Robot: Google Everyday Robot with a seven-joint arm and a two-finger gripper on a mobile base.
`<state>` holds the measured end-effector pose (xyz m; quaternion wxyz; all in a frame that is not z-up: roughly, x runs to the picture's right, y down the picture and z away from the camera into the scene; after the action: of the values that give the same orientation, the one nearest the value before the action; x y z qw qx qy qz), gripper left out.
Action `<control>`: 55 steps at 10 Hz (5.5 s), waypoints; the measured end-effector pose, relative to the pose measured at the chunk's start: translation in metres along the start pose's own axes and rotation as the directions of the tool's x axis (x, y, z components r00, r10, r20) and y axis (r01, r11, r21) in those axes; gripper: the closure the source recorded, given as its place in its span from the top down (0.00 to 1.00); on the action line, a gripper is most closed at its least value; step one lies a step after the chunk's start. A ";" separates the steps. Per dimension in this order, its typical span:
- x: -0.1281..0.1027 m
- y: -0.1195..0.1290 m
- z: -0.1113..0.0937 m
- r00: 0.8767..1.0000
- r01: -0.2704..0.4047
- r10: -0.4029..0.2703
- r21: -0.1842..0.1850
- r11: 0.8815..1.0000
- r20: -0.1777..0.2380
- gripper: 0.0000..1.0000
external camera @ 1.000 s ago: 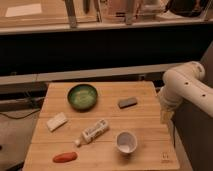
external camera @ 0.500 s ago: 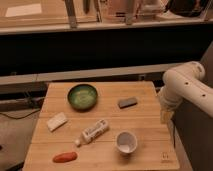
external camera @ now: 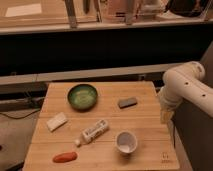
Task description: Push the eraser across the table
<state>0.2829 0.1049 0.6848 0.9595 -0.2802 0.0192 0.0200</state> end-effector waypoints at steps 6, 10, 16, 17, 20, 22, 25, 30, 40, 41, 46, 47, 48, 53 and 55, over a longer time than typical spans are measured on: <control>0.000 0.000 0.000 1.000 0.000 0.000 0.000 1.000 0.000 0.80; -0.005 -0.036 0.004 1.000 0.014 -0.014 0.029 0.999 0.016 0.80; -0.020 -0.073 0.018 0.997 0.063 -0.065 0.055 0.996 0.039 0.80; -0.022 -0.078 0.021 0.996 0.070 -0.073 0.059 0.996 0.042 0.80; -0.028 -0.089 0.031 0.994 0.089 -0.092 0.066 0.994 0.054 0.80; -0.035 -0.097 0.040 0.993 0.099 -0.103 0.070 0.993 0.063 0.80; -0.038 -0.104 0.048 0.991 0.104 -0.109 0.074 0.992 0.074 0.80; -0.044 -0.116 0.067 0.990 0.112 -0.118 0.076 0.991 0.079 0.80; -0.065 -0.139 0.095 0.985 0.137 -0.143 0.068 0.988 0.093 0.80; -0.067 -0.140 0.099 0.985 0.140 -0.146 0.066 0.988 0.095 0.74; -0.080 -0.147 0.117 0.983 0.145 -0.150 0.059 0.988 0.102 0.27; -0.080 -0.148 0.125 0.984 0.140 -0.146 0.057 0.988 0.102 0.15; -0.080 -0.151 0.131 0.984 0.137 -0.142 0.054 0.989 0.106 0.05; -0.059 -0.157 0.162 0.982 0.158 -0.160 0.026 0.987 0.104 0.00; -0.074 -0.159 0.180 0.977 0.187 -0.187 0.014 0.982 0.102 0.00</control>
<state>0.2211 0.0660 0.9250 0.9575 -0.2772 -0.0568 -0.0560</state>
